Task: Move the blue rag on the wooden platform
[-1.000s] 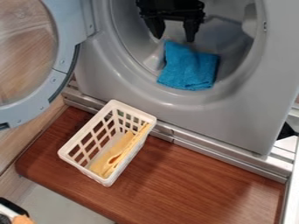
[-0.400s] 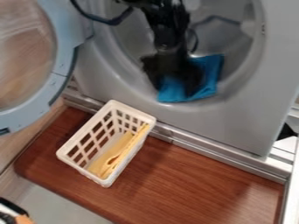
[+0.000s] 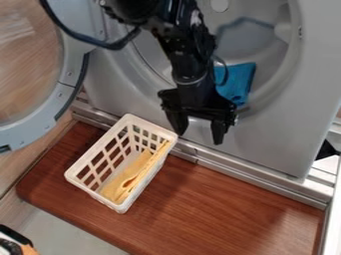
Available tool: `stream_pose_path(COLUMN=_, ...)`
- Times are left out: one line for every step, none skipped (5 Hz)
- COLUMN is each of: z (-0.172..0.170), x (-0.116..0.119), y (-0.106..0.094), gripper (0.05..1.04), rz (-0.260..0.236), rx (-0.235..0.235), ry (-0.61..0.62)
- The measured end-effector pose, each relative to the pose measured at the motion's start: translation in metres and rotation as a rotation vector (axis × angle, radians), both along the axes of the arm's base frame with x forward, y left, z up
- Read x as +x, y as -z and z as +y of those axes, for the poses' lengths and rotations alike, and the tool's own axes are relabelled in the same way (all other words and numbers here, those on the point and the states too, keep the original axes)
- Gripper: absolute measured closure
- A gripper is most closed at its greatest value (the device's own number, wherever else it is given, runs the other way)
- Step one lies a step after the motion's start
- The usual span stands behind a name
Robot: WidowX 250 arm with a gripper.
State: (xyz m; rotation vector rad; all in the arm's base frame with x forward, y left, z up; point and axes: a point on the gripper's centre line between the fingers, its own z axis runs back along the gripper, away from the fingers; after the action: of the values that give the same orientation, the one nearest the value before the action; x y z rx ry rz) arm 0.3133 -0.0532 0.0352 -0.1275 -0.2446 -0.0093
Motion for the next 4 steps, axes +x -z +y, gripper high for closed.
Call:
stream_pose_path(z=0.002, x=0.002, y=-0.006, gripper=0.084, rz=-0.028, rx=0.015, ry=0.024)
stream_pose_path(z=0.003, x=0.011, y=-0.016, gripper=0.084, rz=-0.144, rx=0.018, ry=0.029)
stream_pose_path(z=0.016, x=0.027, y=-0.026, gripper=0.084, rz=-0.195, rx=0.001, ry=0.002)
stream_pose_path(z=0.019, x=0.035, y=-0.016, gripper=0.084, rz=-0.195, rx=-0.015, ry=-0.015)
